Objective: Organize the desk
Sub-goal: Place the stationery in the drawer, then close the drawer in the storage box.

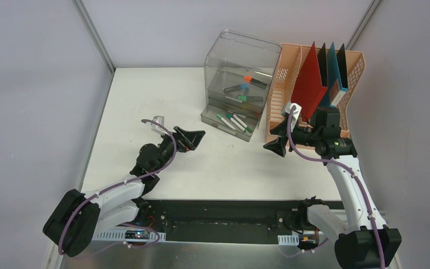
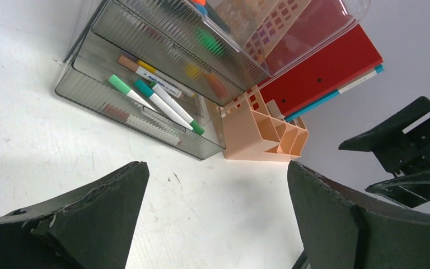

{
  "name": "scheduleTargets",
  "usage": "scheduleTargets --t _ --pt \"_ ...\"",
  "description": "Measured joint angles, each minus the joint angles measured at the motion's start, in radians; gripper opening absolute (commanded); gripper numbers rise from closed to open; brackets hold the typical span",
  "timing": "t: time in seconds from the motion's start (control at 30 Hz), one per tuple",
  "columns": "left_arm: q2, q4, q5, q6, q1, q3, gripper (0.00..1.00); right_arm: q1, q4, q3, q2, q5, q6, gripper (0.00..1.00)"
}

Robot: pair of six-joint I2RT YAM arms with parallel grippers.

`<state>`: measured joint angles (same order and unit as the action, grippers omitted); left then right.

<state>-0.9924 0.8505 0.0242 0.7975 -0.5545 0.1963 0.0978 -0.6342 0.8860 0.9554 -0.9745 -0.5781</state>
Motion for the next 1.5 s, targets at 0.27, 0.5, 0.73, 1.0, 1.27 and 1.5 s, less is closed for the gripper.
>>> scheduleTargets --t 0.27,0.5,0.73,1.0,1.27,1.5 --pt "-0.097 -0.023 0.024 0.027 0.000 0.017 0.93 -0.009 0.000 0.000 0.000 0.000 0.000 0.69" --pt "-0.245 -0.019 0.080 0.067 0.000 0.073 0.82 -0.011 0.000 0.000 0.000 0.000 0.000 0.69" --pt "-0.386 -0.044 0.132 0.108 0.000 0.164 0.51 -0.013 0.000 0.000 0.000 -0.001 0.000 0.69" --pt "-0.520 -0.099 0.143 0.163 0.000 0.264 0.18 -0.014 0.000 0.000 0.000 -0.003 0.000 0.69" --pt "-0.637 -0.176 0.142 0.204 0.000 0.362 0.00 -0.015 0.000 0.000 0.000 -0.003 0.000 0.69" --pt "-0.723 -0.177 0.125 0.261 0.000 0.379 0.00 -0.015 0.000 0.000 -0.001 -0.003 0.000 0.69"
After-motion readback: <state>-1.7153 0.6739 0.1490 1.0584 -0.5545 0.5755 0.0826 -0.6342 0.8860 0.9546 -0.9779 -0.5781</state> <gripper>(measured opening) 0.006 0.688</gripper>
